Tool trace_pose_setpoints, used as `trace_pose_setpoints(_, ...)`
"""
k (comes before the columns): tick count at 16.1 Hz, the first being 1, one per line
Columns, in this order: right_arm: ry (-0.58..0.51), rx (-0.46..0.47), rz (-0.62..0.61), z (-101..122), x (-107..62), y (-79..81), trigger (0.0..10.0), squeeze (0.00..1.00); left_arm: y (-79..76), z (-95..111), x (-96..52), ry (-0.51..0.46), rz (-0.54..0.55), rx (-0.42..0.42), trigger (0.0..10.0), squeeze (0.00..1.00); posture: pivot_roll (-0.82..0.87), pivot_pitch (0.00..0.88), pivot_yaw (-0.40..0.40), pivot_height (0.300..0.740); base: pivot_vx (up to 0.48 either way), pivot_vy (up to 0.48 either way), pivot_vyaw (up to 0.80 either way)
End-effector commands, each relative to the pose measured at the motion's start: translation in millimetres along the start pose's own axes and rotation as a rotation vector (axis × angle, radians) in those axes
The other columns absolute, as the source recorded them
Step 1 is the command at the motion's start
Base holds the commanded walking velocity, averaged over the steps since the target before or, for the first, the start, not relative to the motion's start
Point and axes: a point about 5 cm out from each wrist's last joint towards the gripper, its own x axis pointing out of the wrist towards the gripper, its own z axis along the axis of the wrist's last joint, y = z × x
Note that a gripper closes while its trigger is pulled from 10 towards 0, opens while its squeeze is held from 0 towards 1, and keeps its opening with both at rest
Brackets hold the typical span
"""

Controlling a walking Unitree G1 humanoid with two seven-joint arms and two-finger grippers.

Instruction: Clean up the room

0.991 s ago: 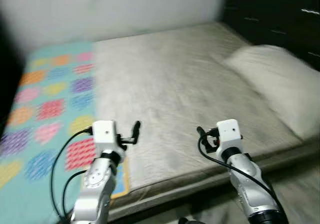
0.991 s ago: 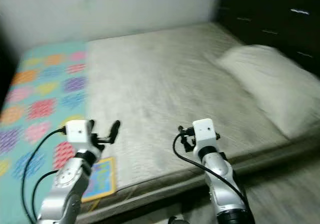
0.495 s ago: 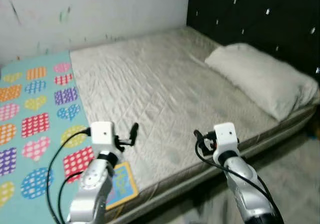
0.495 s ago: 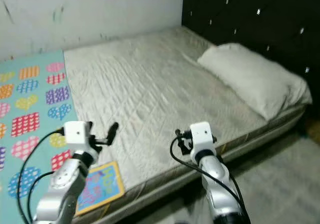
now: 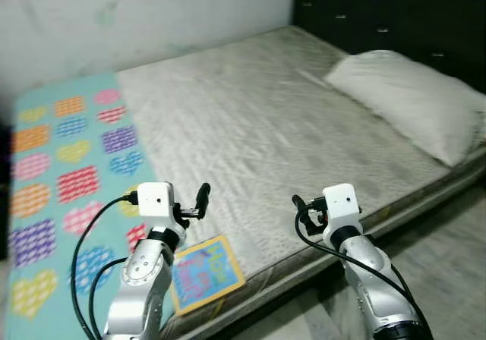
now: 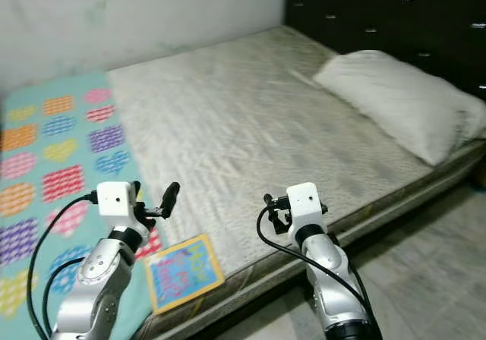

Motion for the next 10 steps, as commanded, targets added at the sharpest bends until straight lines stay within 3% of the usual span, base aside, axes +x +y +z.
trace_pose_setpoints(1, -0.024, -0.003, -0.002, 5.2, 0.1, -0.7, 10.0, 0.00, -2.3, 1.4, -0.3, -0.008, -0.013, 0.007, 10.0, 0.00, -0.15, 0.080, 0.053, 0.740, 0.000, 0.000, 0.51)
trace_pose_setpoints(10, -0.019, -0.009, 0.006, 4.2, -0.4, 0.4, 10.0, 0.00, -1.5, 0.4, -0.7, -0.003, -0.007, 0.010, 10.0, 0.00, -0.14, 0.084, 0.053, 0.740, 0.000, 0.000, 0.80)
